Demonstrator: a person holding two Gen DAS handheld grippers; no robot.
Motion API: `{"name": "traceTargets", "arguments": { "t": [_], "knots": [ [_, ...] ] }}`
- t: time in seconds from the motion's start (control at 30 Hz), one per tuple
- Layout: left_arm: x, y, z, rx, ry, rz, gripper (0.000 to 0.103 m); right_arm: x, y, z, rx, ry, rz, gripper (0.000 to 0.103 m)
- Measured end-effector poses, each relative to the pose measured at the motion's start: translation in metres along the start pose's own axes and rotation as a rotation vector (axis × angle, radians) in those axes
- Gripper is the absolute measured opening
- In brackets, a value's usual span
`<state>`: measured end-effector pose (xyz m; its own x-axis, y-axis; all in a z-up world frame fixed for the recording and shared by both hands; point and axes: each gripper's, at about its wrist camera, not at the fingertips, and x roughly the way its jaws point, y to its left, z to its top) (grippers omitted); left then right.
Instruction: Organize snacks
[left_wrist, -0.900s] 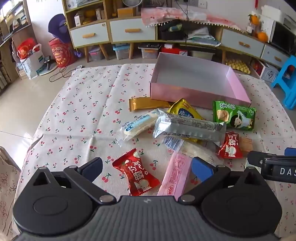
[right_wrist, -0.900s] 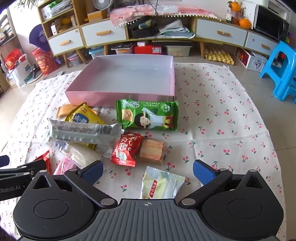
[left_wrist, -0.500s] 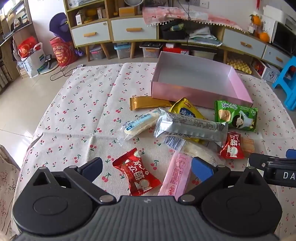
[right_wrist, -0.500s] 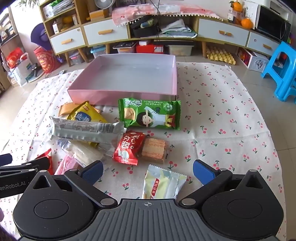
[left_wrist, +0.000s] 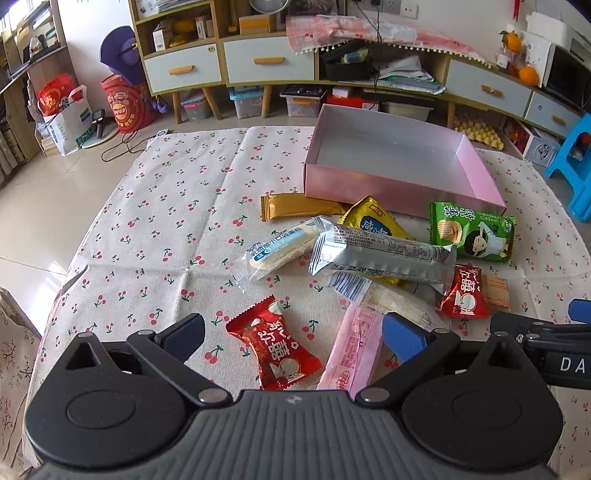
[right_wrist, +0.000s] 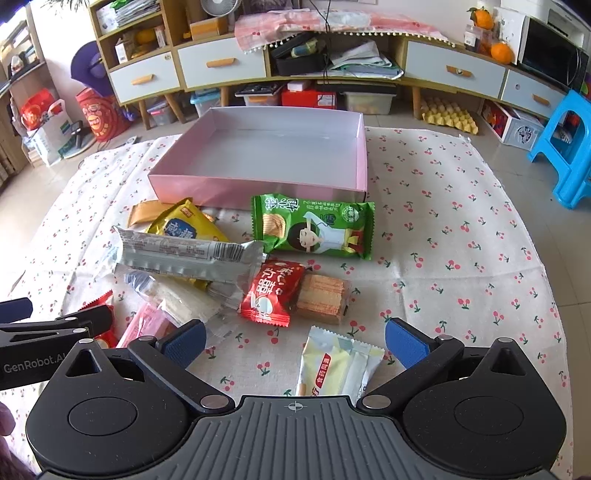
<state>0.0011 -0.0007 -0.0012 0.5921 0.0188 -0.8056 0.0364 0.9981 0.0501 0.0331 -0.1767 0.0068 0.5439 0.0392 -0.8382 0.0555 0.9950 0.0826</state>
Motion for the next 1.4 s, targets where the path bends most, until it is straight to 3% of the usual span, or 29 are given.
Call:
{"name": "traceTargets", "arguments": {
  "t": [1.4],
  "knots": [
    [0.0006, 0.0011, -0.0002, -0.006, 0.004, 0.002, 0.103, 0.0014, 0.0018, -0.0020, -0.002, 0.012, 0.002, 0.103]
  ]
}}
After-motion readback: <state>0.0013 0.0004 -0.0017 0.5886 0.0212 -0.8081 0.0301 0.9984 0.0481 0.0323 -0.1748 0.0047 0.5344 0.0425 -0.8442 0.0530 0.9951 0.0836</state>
